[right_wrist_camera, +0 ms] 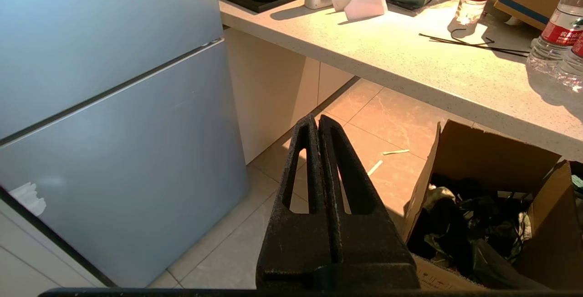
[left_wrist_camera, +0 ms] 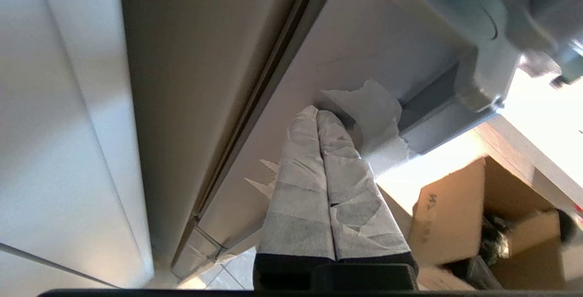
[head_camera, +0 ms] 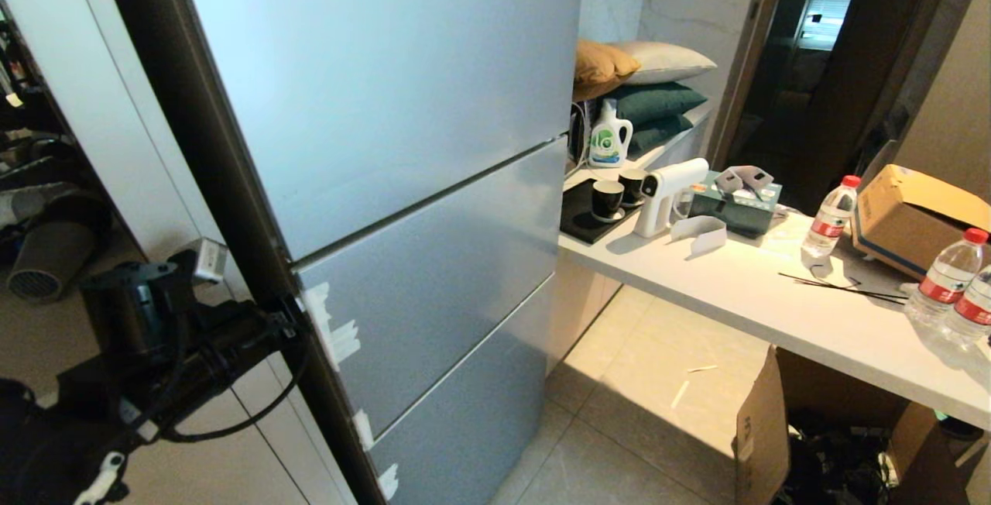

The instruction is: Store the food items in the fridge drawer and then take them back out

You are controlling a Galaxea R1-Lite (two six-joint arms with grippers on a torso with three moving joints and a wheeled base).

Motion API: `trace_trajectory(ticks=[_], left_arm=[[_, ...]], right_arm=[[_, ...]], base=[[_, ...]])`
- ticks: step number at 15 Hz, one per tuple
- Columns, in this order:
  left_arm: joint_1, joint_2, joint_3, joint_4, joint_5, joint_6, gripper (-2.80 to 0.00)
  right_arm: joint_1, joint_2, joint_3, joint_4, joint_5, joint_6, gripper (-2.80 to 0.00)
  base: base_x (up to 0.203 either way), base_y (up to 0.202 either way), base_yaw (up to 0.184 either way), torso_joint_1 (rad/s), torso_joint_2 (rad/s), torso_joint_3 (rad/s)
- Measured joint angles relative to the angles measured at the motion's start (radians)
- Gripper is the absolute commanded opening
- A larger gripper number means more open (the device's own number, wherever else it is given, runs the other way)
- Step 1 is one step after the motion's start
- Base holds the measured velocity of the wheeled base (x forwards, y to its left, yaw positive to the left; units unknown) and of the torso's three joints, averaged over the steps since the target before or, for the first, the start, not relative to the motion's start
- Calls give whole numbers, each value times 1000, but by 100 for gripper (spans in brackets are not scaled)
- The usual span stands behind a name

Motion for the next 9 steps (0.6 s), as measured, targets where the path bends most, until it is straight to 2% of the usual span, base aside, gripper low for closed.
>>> trace_trajectory(ticks=[2,9], left_arm=[[-13,-1,19,10,-30,2,-280],[-12,-23,61,4,-31,15,-280]], right_arm=[[0,0,0,0,0,0,-280],[0,0,0,0,0,0,-280]], base=[[0,0,0,0,0,0],[0,0,0,0,0,0]])
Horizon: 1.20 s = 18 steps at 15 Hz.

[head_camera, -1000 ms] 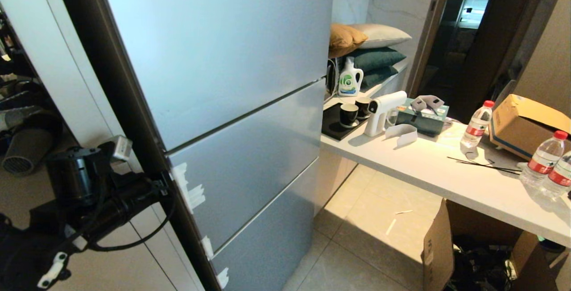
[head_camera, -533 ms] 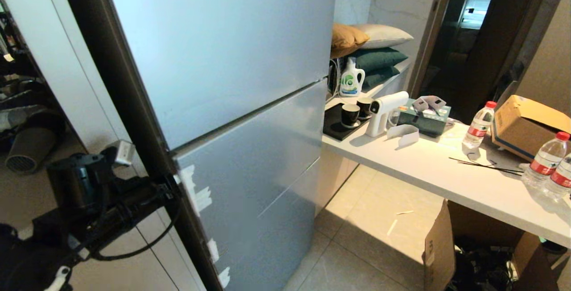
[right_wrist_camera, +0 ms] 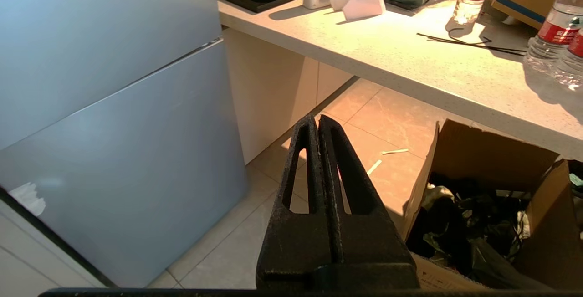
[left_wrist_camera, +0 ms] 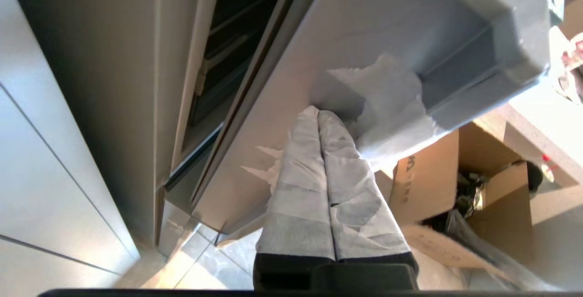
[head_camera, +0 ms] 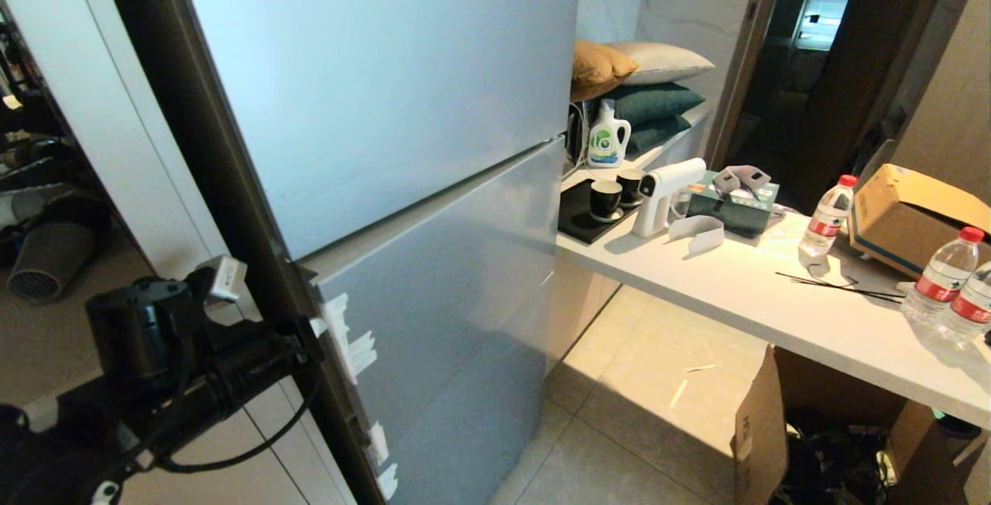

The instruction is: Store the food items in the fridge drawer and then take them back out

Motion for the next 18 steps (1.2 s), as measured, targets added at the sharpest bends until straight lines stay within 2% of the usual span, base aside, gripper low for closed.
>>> trace_trajectory(ticks=[3,7,13,16,18], left_arm=[[-21,-47,43,2,2,28,-280],[-87,-104,97,3,2,31,-280],[-140,-125,118,3,25,34,-280],[-135,-125,105,3,64,52,-280],[-96,-112,77,3,143,112,-280]], right_arm=[[0,0,0,0,0,0,-280],[0,0,0,0,0,0,-280],[0,0,0,0,0,1,-280],[0,0,0,0,0,0,-280],[0,0,0,0,0,0,-280]], base=[[0,0,0,0,0,0],[0,0,0,0,0,0],[0,0,0,0,0,0],[0,0,0,0,0,0],[0,0,0,0,0,0]])
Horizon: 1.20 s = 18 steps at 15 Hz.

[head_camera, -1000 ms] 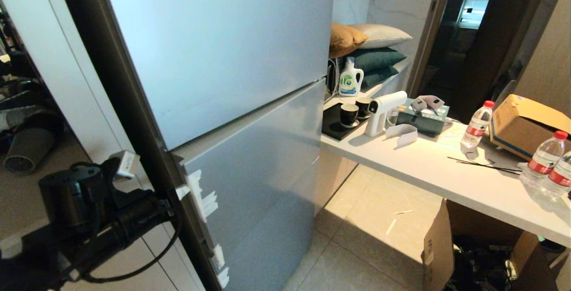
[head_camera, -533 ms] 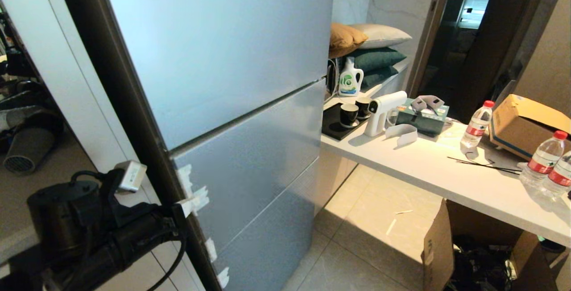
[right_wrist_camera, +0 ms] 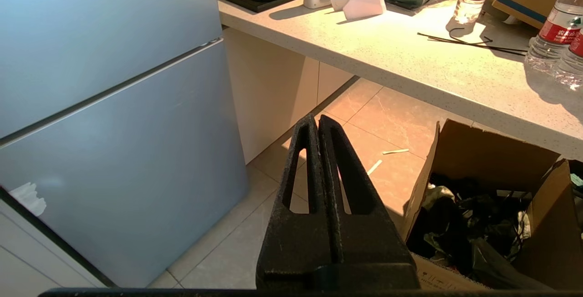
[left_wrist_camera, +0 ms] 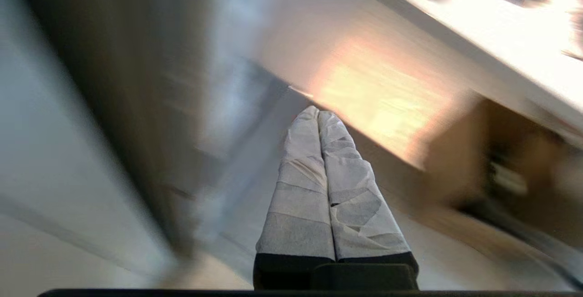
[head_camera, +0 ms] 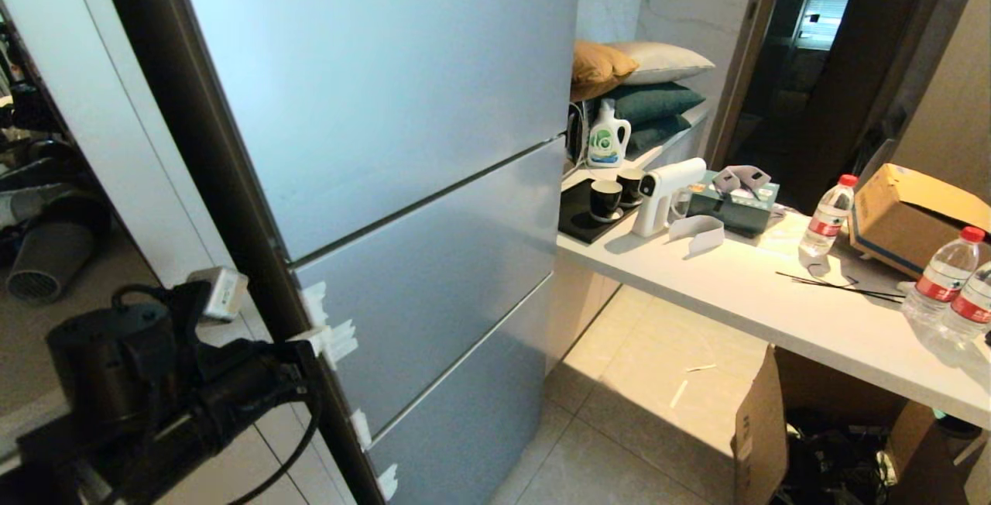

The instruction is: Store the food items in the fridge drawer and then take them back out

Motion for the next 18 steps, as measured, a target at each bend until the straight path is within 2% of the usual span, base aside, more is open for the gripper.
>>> trace_trajectory(ticks=[1,4,11,18], left_arm=[[24,9,-14,0,29,34,-280],[74,16,-38,-1,40,75,-280],[86,64,-77,-9,44,74,-280],[85,130,-92,-97,52,79,-280]], right_arm=[[0,0,0,0,0,0,-280],[0,0,0,0,0,0,-280],[0,0,0,0,0,0,-280],[0,0,0,0,0,0,-280]], base=[[0,0,0,0,0,0],[0,0,0,0,0,0],[0,0,0,0,0,0],[0,0,0,0,0,0]])
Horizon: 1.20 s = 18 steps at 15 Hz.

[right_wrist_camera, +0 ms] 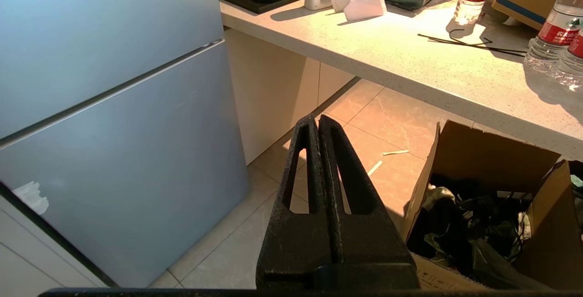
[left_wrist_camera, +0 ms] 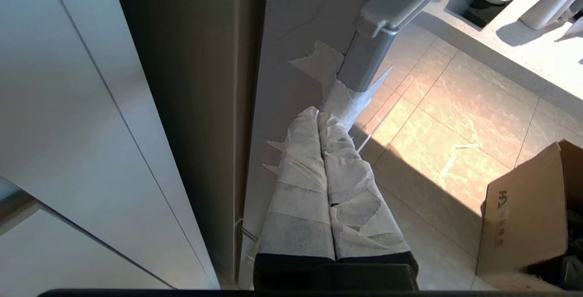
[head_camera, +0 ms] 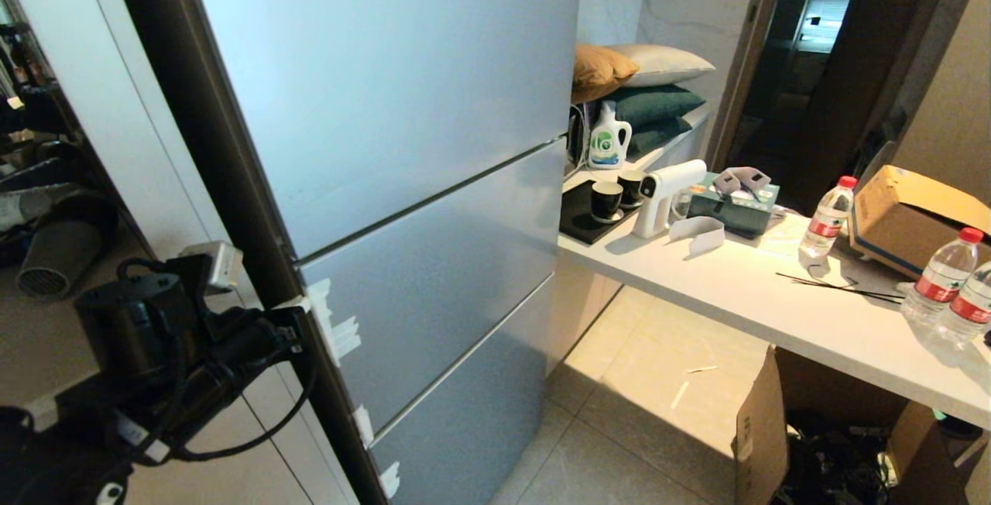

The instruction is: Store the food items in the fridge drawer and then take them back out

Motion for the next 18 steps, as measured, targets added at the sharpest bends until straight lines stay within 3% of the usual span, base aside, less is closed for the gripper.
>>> trace_trajectory(ticks=[18], left_arm=[[44,25,-11,-5,-3,2,-280]], right_arm=[[0,0,0,0,0,0,-280]], base=[[0,0,0,0,0,0]])
